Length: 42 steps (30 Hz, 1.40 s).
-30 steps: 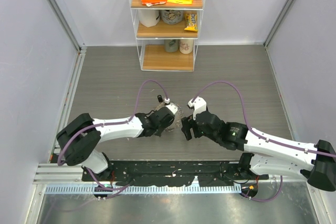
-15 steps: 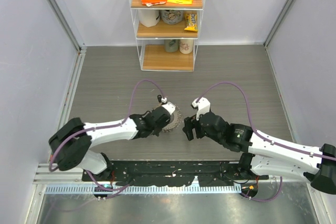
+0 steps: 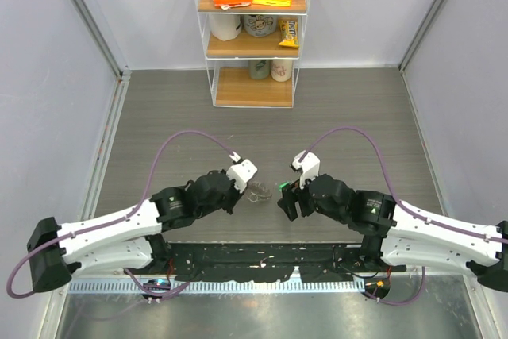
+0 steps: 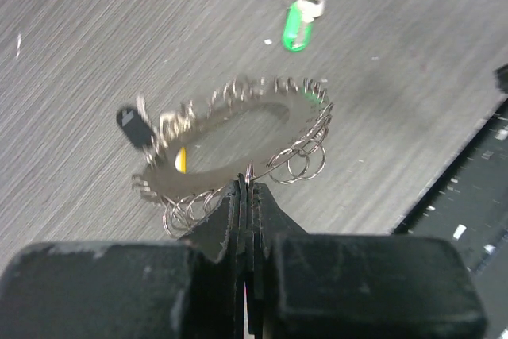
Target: Put the keys on the keyring
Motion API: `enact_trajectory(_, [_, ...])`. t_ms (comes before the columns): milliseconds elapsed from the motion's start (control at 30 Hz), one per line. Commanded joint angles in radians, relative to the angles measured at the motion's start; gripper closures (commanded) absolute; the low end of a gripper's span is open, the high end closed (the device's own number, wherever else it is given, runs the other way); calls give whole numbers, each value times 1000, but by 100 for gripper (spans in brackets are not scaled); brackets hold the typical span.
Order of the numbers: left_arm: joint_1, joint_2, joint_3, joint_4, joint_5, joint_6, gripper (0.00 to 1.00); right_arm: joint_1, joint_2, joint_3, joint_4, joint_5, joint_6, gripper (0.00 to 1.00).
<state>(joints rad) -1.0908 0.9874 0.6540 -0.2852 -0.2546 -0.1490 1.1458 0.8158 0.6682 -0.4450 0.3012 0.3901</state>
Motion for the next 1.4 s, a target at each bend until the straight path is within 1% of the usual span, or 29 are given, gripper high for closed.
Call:
enact_trajectory(0, [-53, -111, 21, -18, 106, 55, 100, 71, -30, 117, -30, 12, -68, 29])
enact_trajectory(167, [-113, -184, 58, -35, 231, 58, 100, 170, 3, 206, -75, 27, -131, 32])
enact_trajectory(233, [-135, -205, 76, -51, 250, 62, 100, 225, 34, 238, -92, 47, -163, 32])
enact_trajectory(267, [-150, -214, 84, -51, 297, 65, 100, 264, 55, 252, -104, 56, -177, 32])
enact_trajectory(400, [-182, -240, 102, -55, 411, 71, 100, 363, 104, 306, -107, 53, -252, 32])
enact_trajectory(533, [-228, -262, 118, -55, 437, 86, 100, 417, 114, 329, -101, 24, -322, 32])
enact_trajectory(667, [-256, -273, 136, -49, 491, 100, 100, 434, 74, 324, -67, -39, -347, 33])
enact_trajectory(767, [-268, -265, 148, -42, 509, 108, 100, 448, 40, 311, -32, -102, -369, 36])
enact_trajectory(1033, [-313, -250, 171, -17, 485, 115, 100, 474, 37, 317, -11, -138, -381, 40])
enact_trajectory(1367, [-327, -243, 188, -9, 476, 109, 100, 511, 65, 335, -9, -125, -385, 44])
